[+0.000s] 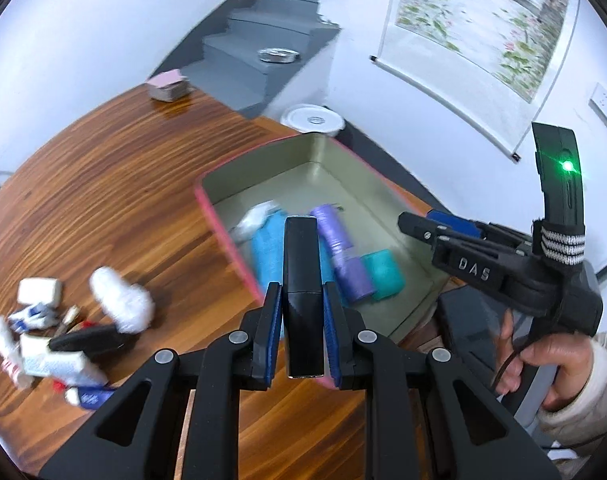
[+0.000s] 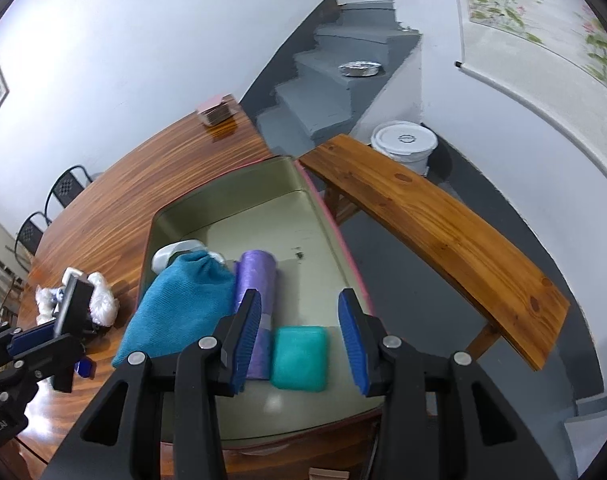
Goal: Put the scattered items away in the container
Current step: 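Withdraw both grippers from the tin back over the table items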
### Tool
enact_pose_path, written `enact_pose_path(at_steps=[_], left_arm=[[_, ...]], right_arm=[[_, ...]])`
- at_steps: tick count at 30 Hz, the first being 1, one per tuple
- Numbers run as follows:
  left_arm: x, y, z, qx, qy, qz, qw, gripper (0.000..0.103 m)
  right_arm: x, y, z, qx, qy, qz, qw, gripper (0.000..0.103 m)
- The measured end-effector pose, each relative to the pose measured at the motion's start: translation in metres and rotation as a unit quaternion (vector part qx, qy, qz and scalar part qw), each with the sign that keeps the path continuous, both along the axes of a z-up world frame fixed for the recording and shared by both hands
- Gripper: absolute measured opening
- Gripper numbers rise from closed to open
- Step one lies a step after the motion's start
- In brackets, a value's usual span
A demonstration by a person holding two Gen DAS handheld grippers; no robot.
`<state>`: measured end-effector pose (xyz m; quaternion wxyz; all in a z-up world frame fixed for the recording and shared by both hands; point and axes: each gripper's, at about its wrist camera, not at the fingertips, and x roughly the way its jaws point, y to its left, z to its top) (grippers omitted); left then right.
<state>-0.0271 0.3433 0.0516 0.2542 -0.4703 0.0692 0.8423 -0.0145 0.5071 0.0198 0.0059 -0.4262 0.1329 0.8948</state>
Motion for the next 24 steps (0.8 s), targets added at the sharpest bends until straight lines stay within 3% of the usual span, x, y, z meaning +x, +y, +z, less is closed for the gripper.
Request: enact_pose_path(at_steps=[8, 9, 11, 13, 15, 17, 18, 19, 24], left_arm=[[-0.015, 0.045, -0.003, 0.007, -0.012, -0.035, 0.9993, 0.025], [-0.015, 0.046, -0.003, 0.009, -0.011, -0.035, 0.9993, 0.030], [-0.013, 0.044, -0.003, 0.017, -0.013, -0.033, 0.9992, 0.062], [-0.013, 0.038, -0.004, 0.020, -0.015, -0.017, 0.9996, 0.070], [-0.014, 0.031, -0.006, 0.026, -0.023, -0.005, 0.9994, 0.070], [-0.015, 0.022, -0.006, 0.033, -0.037, 0.011, 0.9987, 0.070], [-0.015, 0.018, -0.006, 0.036, -0.041, 0.019, 0.9984, 0.070], [-0.015, 0.012, -0.006, 0.039, -0.044, 0.027, 0.9979, 0.070], [-0.015, -0.017, -0.006, 0.042, -0.041, 0.067, 0.9961, 0.070]], right_arm=[[0.008, 0.030, 0.003, -0.003, 0.001, -0.049, 0.999, 0.044], [0.009, 0.033, 0.003, -0.003, 0.000, -0.053, 0.999, 0.044], [0.010, 0.037, 0.002, -0.005, -0.001, -0.061, 0.998, 0.044], [0.010, 0.039, 0.001, -0.008, -0.003, -0.063, 0.998, 0.044], [0.010, 0.038, 0.001, -0.013, -0.001, -0.062, 0.998, 0.045], [0.010, 0.035, 0.003, -0.014, 0.003, -0.059, 0.998, 0.057], [0.010, 0.032, 0.004, -0.013, 0.007, -0.057, 0.998, 0.071], [0.010, 0.029, 0.006, -0.011, 0.013, -0.054, 0.998, 0.078], [0.003, 0.001, 0.010, -0.004, 0.020, -0.022, 1.000, 0.078]])
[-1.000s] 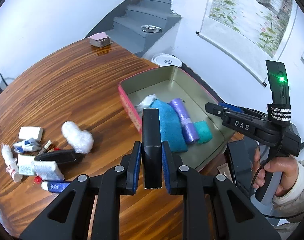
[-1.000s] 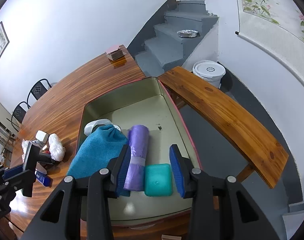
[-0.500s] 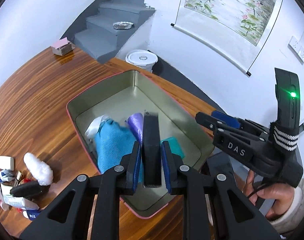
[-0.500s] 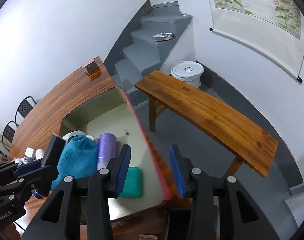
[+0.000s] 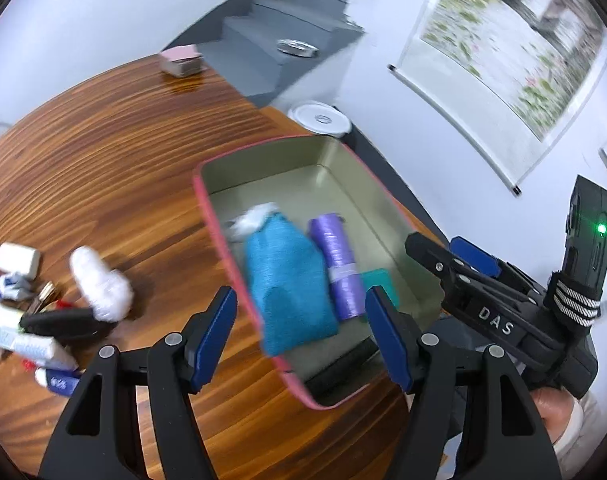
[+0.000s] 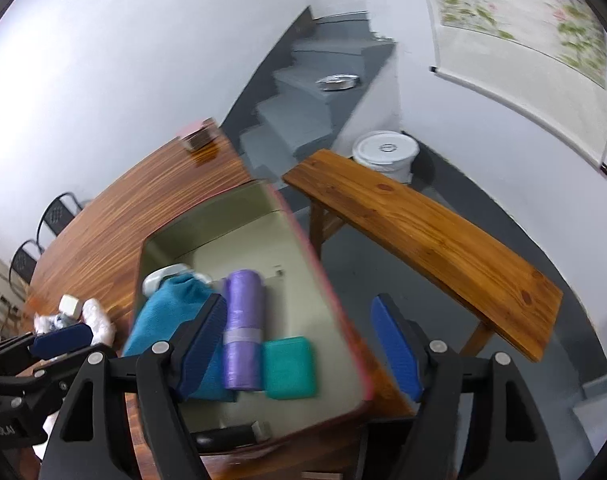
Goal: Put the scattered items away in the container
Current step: 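Withdraw both grippers from the tin back over the table items, then grasp the bagged white bandage roll with the left gripper while the right grasps the white printed packet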
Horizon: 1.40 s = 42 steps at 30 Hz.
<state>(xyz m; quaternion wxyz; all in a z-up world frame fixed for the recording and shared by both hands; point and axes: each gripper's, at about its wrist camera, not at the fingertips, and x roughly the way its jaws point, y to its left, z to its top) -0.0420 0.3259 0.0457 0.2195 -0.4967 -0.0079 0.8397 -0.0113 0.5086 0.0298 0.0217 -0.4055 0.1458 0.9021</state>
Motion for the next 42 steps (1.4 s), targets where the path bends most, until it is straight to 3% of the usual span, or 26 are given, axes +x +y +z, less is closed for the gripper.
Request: enact_pose_path(at_steps=[5, 14, 30, 42], left_arm=[[0.003, -0.024, -0.004, -0.031, 0.001, 0.031, 0.9990, 0.070], [0.015, -0.063, 0.001, -0.035, 0.014, 0.044, 0.9983, 0.070], [0.036, -0.163, -0.012, -0.029, -0.004, 0.118, 0.9926, 0.070], [0.036, -0.254, -0.041, -0.010, -0.039, 0.199, 0.9792, 0.070]], right_arm=[[-0.004, -0.026, -0.003, -0.001, -0.005, 0.025, 1.000, 0.078], [0.005, -0.066, -0.003, -0.003, -0.010, 0.055, 0.998, 0.079], [0.017, -0.150, 0.000, 0.007, -0.017, 0.108, 0.994, 0.081], [0.027, -0.211, -0.012, 0.019, -0.038, 0.163, 0.986, 0.081]])
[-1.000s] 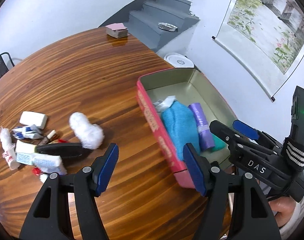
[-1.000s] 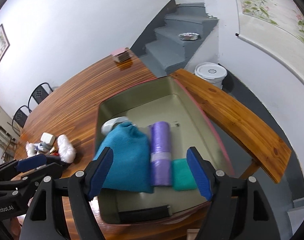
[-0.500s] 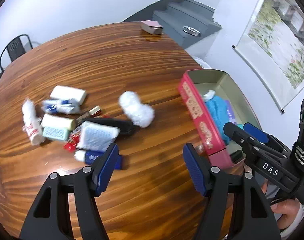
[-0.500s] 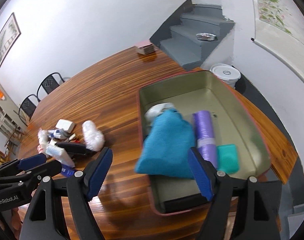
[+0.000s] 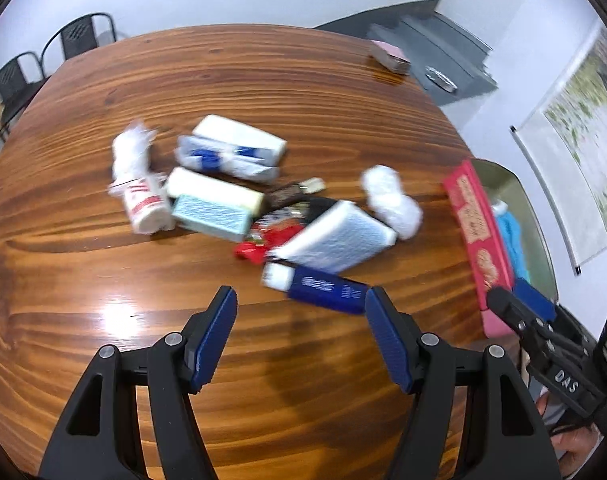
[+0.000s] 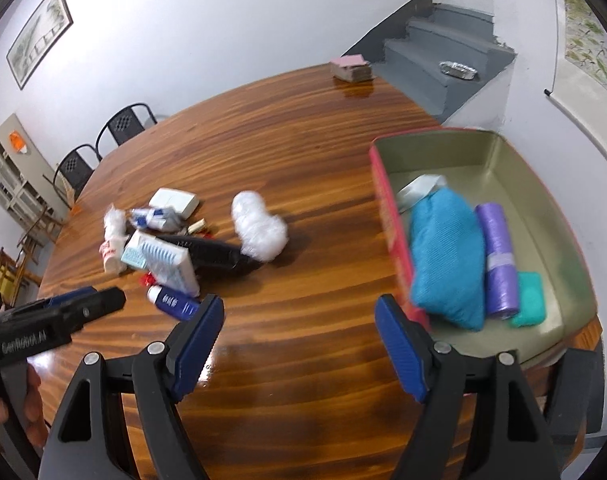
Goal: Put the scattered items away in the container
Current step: 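Grasp the bagged white bandage roll with the left gripper while the right grasps the white printed packet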
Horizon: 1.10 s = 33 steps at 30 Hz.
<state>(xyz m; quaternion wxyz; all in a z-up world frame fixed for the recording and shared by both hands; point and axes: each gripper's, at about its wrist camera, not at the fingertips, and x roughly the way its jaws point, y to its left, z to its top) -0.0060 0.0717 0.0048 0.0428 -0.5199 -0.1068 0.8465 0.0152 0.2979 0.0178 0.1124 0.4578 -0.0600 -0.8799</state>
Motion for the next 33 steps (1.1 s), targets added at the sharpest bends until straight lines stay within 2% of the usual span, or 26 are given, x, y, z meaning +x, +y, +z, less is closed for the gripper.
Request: enact_pose_path(at_steps=[8, 14, 18, 23, 30, 32, 33], left_arm=[[-0.013, -0.039, -0.011, -0.018, -0.008, 0.011, 0.9998, 0.070], [-0.028, -0.086, -0.021, -0.001, -0.013, 0.069, 0.9976, 0.070], [-0.040, -0.108, -0.035, 0.003, -0.031, 0.100, 0.9945, 0.070], [-0.058, -0.117, -0.043, -0.002, -0.032, 0.098, 0.9947, 0.070], [-0.080, -0.121, -0.059, 0.022, -0.043, 0.093, 0.9945, 0.070], [-0.083, -0.123, -0.066, 0.034, -0.046, 0.091, 0.9942, 0.066], [-0.082, -0.124, -0.067, 0.046, -0.039, 0.088, 0.9943, 0.057]], right_arm=[[-0.001, -0.029, -0.013, -0.008, -0.023, 0.021, 0.999, 0.081], [0.001, -0.047, -0.023, -0.004, -0.036, 0.031, 0.999, 0.081], [0.002, -0.053, -0.028, 0.000, -0.043, 0.035, 0.998, 0.081], [0.000, -0.057, -0.028, 0.005, -0.043, 0.032, 0.999, 0.081], [-0.005, -0.073, -0.028, 0.006, -0.042, 0.052, 0.998, 0.081], [-0.007, -0.080, -0.027, 0.004, -0.039, 0.062, 0.997, 0.081], [-0.008, -0.083, -0.028, 0.002, -0.038, 0.066, 0.997, 0.081]])
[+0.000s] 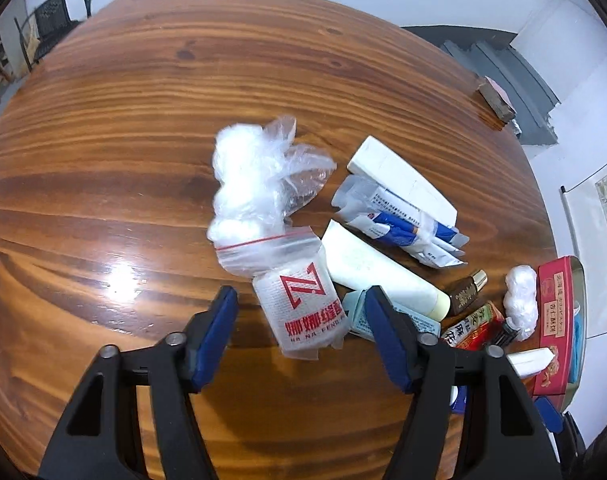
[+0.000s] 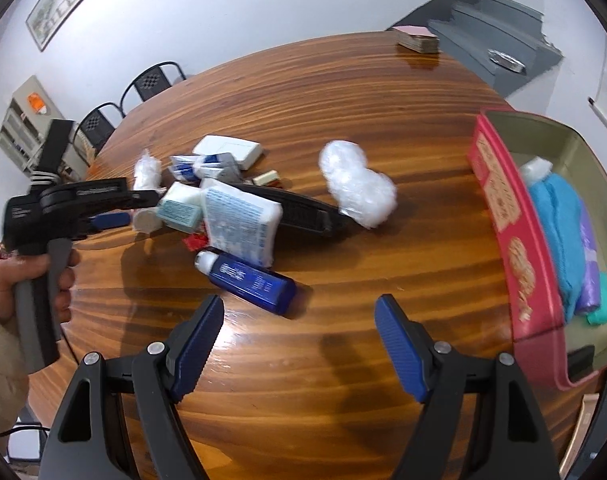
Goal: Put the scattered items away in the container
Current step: 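Grasp the bagged white bandage roll with the left gripper while the right grasps the white printed packet, then place the white packet in the tin with the right gripper while the left drops the bandage roll in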
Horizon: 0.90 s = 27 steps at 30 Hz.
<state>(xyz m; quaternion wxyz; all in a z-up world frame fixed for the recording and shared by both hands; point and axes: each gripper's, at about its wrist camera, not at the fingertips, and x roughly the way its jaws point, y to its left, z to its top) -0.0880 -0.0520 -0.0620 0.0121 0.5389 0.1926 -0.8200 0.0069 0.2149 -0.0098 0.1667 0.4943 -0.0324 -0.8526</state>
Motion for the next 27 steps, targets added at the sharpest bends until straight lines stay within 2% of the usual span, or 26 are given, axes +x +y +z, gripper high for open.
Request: enact_pose_path(at_steps=[2, 6, 11, 18, 19, 22, 27], left_arm=[[0.000, 0.001, 0.002, 0.006, 0.008, -0.012, 0.9999, 0.039], [0.004, 0.005, 0.007, -0.006, 0.008, -0.027, 0.9996, 0.038], [0.019, 0.013, 0.016, -0.001, 0.014, -0.037, 0.9992, 0.038], [0.032, 0.030, 0.031, -0.009, 0.025, -0.052, 0.9983, 0.038], [0.034, 0.033, 0.033, -0.009, 0.026, -0.056, 0.9981, 0.038], [0.038, 0.045, 0.039, -0.014, 0.029, -0.071, 0.9969, 0.038], [0.043, 0.066, 0.044, -0.025, 0.031, -0.091, 0.9950, 0.038]], right_arm=[[-0.004, -0.005, -0.001, -0.006, -0.001, 0.005, 1.000, 0.081], [-0.018, -0.016, -0.003, -0.017, -0.006, 0.009, 1.000, 0.081], [-0.041, -0.034, -0.005, -0.039, -0.011, 0.019, 0.999, 0.081], [-0.062, -0.048, -0.020, -0.031, -0.028, 0.013, 0.999, 0.080], [-0.063, -0.047, -0.021, -0.030, -0.030, 0.012, 0.999, 0.068], [-0.065, -0.041, -0.024, -0.027, -0.034, 0.011, 0.999, 0.053], [-0.059, -0.025, -0.018, -0.031, -0.027, 0.007, 0.999, 0.049]])
